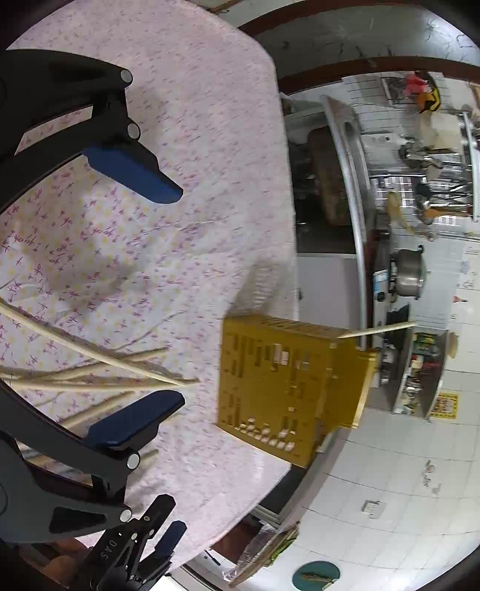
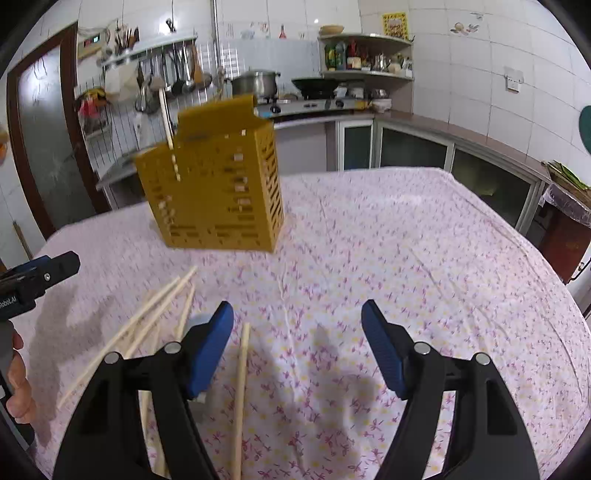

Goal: Organize utensils
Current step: 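Grasp a wooden chopstick with the right gripper while the left grasps another chopstick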

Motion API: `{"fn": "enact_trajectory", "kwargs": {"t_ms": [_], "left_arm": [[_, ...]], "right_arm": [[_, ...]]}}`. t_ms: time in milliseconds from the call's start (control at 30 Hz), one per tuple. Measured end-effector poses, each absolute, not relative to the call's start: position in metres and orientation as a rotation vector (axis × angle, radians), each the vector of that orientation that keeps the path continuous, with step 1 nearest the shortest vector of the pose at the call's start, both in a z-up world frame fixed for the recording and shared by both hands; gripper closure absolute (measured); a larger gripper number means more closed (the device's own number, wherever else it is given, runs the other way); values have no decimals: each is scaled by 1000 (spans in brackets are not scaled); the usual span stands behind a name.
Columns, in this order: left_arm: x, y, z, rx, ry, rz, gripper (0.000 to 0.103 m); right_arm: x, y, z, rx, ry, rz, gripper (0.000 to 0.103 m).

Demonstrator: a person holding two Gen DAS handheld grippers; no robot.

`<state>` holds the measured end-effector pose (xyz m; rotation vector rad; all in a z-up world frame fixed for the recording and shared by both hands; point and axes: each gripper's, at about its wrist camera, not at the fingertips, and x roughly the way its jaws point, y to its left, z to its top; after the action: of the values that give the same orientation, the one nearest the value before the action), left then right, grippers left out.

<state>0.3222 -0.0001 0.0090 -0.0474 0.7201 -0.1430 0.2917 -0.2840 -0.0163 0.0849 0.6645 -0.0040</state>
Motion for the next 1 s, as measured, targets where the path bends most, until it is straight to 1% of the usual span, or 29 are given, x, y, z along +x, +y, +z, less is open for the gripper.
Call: {"fn": "enact_trajectory", "kwargs": {"t_ms": [200, 400, 600, 667, 700, 733, 800, 833, 900, 967, 1000], "left_arm": [[333, -5, -14, -27, 801, -143, 5], [337, -20, -26, 27, 838, -177, 6], [346, -38, -32, 74, 881, -211, 24], [348, -44, -37, 85, 899, -219, 34], [351, -46, -39, 91, 910, -223, 36], [353, -48, -40, 96, 917, -226, 41], [358, -53, -43, 104, 931, -235, 45], [361, -55, -45, 103, 939, -237, 48], [368, -55, -45, 101, 947, -232, 53], [374, -56, -44, 91, 960, -232, 61], [377, -55, -43, 84, 969, -235, 62]], "right_arm": [[304, -276, -32, 51, 734, -12, 32], [314, -275, -40, 42, 788, -15, 32], [318, -268, -45, 18, 827, -9, 34], [317, -265, -45, 12, 833, 1, 39], [317, -263, -45, 9, 838, 8, 39], [317, -261, -45, 4, 845, 12, 42], [319, -256, -47, -3, 862, 27, 45], [320, -254, -49, -5, 873, 31, 49], [321, -251, -50, -16, 877, 27, 51], [323, -250, -49, -17, 886, 32, 59], [324, -250, -48, -15, 891, 34, 62]]}}
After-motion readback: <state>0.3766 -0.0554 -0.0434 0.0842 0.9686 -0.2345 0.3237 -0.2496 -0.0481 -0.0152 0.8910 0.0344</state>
